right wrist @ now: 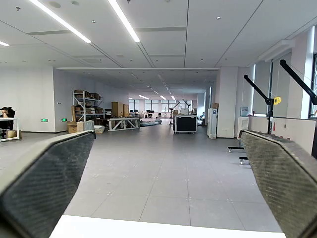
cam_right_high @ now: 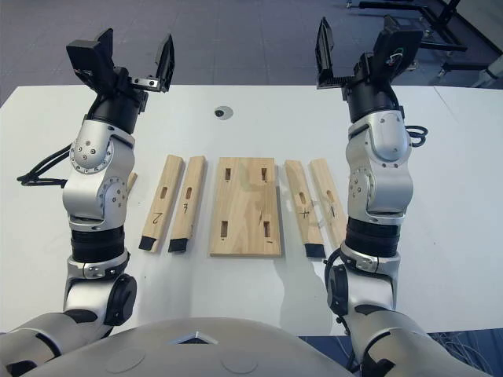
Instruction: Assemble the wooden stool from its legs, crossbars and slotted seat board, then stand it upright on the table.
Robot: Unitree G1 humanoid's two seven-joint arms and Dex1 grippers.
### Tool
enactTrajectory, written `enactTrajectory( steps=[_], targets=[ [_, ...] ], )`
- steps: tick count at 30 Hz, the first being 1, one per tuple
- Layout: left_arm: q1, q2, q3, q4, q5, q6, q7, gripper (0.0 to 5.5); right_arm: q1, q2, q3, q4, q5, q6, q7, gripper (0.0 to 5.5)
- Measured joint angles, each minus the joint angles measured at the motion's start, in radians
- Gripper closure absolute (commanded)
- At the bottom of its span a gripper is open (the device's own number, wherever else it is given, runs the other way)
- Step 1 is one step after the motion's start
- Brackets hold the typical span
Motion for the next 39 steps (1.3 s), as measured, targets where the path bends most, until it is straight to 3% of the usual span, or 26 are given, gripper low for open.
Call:
enactTrajectory(
  steps=[39],
  targets=[
    [-0.056, -0.011, -0.019, 0.135, -0.019, -0.126, -0.121, 0.10, 0.022, 0.017, 0.020, -0.012, -0.082, -0.043, -0.045, 0.14]
  ],
)
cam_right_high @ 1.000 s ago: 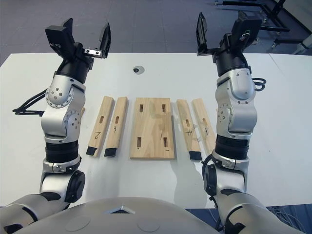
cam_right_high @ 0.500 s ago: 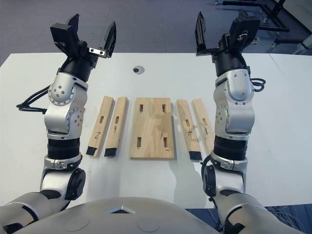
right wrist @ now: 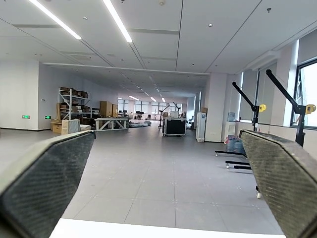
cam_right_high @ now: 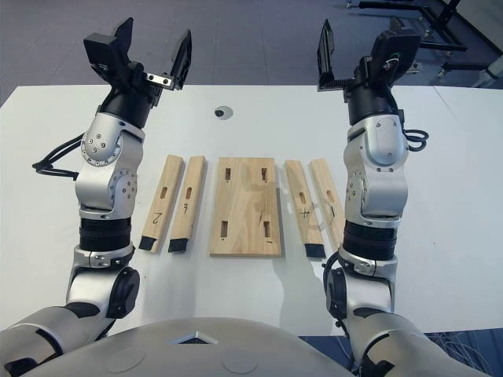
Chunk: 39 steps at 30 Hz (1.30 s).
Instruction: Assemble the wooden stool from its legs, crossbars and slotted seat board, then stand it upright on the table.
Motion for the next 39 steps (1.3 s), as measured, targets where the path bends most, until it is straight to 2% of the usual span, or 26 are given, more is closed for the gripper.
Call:
enactTrajectory(
  steps=[11, 15, 17, 20, 26, 30, 39],
  targets=[
    [-0.015, -0.017, -0.001, 0.042, -0.024, 0.003, -0.027, 0.10, -0.002, 0.007, -0.023, -0.007, -0.001, 0.005, -0.046, 0.14],
    [-0.017, -0.011, 0.013, 0.006, -0.007, 0.014, 0.015, 0.10, -0.016, -0.019, -0.041, 0.012, 0.022, 0.111, -0.030, 0.14],
    [-0.016, 0.003, 0.026, -0.022, 0.012, 0.016, 0.048, 0.10, -0.016, -0.057, -0.057, 0.045, 0.038, 0.169, -0.010, 0.14],
    [0.004, 0.013, 0.052, -0.081, 0.046, 0.024, 0.100, 0.10, 0.032, -0.184, -0.078, 0.091, 0.032, 0.286, 0.065, 0.14],
    [0.110, 0.002, 0.060, -0.196, 0.096, 0.052, 0.178, 0.10, 0.196, -0.418, -0.065, 0.094, 0.040, 0.461, 0.316, 0.14],
    [0.156, -0.001, 0.060, -0.254, 0.125, 0.069, 0.210, 0.10, 0.233, -0.514, -0.065, 0.101, 0.055, 0.518, 0.438, 0.14],
    [0.222, -0.020, 0.043, -0.334, 0.156, 0.107, 0.244, 0.10, 0.335, -0.589, -0.079, 0.145, 0.108, 0.667, 0.569, 0.14]
  ],
)
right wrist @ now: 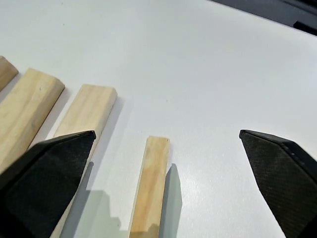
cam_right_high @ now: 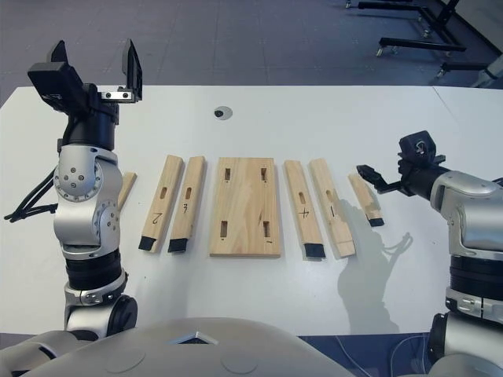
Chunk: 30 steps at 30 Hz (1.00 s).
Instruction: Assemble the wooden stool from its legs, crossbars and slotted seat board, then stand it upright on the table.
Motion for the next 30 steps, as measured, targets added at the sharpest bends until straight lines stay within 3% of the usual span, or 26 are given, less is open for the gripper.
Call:
enactTrajectory(
  steps=[17, 30],
  targets=[
    [0.001, -0.017, -0.015, -0.005, 0.001, 0.007, 0.000, 0.10, 0.177, 0.007, 0.042, 0.058, -0.022, -0.025, 0.014, 0.14],
    [-0.014, -0.027, 0.000, 0.023, -0.022, 0.008, -0.001, 0.10, 0.163, 0.025, 0.014, 0.126, 0.018, 0.021, 0.014, 2.50]
  ],
)
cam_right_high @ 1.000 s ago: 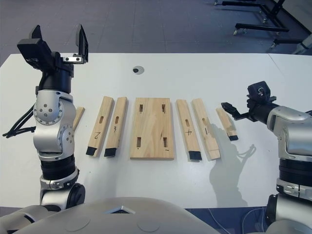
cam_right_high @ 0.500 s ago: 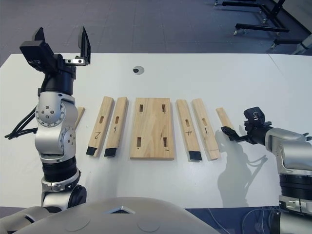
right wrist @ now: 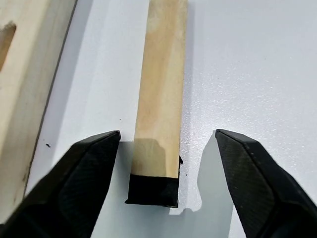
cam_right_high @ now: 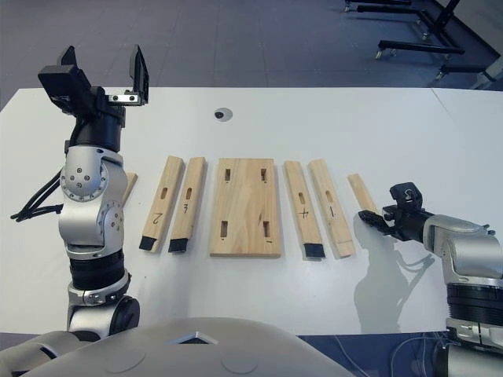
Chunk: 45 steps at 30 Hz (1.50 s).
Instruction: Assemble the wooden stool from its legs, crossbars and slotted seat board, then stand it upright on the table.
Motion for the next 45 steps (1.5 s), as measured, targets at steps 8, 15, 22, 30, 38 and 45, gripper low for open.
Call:
enactTrajectory(
  steps=[8, 15, 22, 30, 38, 45],
  targets=[
    [-0.025, -0.057, 0.073, -0.013, -0.132, 0.014, 0.012, 0.10, 0.005, -0.027, 0.017, 0.046, -0.007, -0.038, 0.025, 4.01],
    [-0.025, -0.055, 0.080, -0.031, -0.139, 0.027, 0.013, 0.10, 0.032, -0.034, 0.028, 0.036, -0.009, -0.087, 0.043, 4.20],
    [-0.028, -0.047, 0.065, 0.031, -0.162, 0.023, -0.026, 0.10, -0.036, 0.075, 0.036, 0.047, 0.009, -0.266, 0.032, 4.20],
    [-0.123, -0.065, 0.092, 0.122, -0.512, 0.190, -0.187, 0.10, -0.269, 0.226, 0.025, -0.294, 0.123, -0.412, -0.039, 4.20],
    [-0.171, -0.045, 0.101, 0.151, -0.863, 0.396, -0.353, 0.10, -0.349, 0.326, 0.138, -0.406, 0.170, -0.471, -0.035, 4.20],
    [-0.151, 0.036, 0.020, 0.157, -0.922, 0.420, -0.592, 0.10, -0.381, 0.368, 0.156, -0.385, 0.286, -0.450, 0.028, 4.20]
  ],
)
